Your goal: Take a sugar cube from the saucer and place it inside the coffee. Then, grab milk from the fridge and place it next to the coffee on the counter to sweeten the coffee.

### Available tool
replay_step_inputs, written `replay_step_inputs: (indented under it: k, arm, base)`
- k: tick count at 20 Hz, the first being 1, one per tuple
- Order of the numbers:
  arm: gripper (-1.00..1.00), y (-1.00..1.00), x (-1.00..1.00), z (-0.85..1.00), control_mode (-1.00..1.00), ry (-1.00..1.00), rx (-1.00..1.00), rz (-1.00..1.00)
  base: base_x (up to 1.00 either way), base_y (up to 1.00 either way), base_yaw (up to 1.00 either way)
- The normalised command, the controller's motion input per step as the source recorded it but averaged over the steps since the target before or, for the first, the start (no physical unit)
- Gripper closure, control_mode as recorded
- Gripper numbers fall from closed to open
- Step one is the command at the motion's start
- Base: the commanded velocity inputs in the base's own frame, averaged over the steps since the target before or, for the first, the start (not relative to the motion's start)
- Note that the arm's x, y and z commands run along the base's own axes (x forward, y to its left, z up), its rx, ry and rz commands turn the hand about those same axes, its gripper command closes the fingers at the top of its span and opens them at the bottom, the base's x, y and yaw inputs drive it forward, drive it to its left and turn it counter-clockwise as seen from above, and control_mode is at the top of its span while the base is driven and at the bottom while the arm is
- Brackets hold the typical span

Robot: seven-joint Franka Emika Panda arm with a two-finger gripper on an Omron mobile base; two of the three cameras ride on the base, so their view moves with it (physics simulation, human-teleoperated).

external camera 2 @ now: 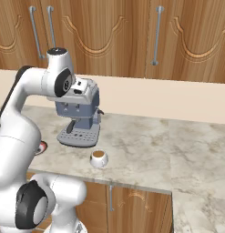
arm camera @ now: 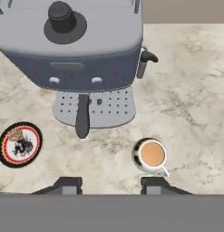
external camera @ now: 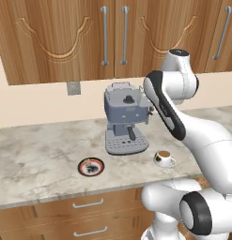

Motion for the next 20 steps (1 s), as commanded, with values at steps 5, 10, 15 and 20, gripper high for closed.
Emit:
replay_step_inputs:
  k: [5,10,15,20]
  arm:
    - [-1.00,0.60,-0.38,-0.24,-1.00,0.02,-0.01,0.00]
    - [-1.00,1.00,-0.57,-0.85,-1.00,0.05,-0.08,0.00]
    - [-1.00,1.00,-0.10,-0.80,-1.00,0.08,-0.02,0.00]
    - [-1.00,1.00,0.22,-0.57,-1.00,0.05,0.00,0.00]
  base:
    - [0.00,0.00,0.00]
    - [0.00,0.00,0.00]
    - [0.00,0.00,0.00]
    - [0.00,0.00,0.00]
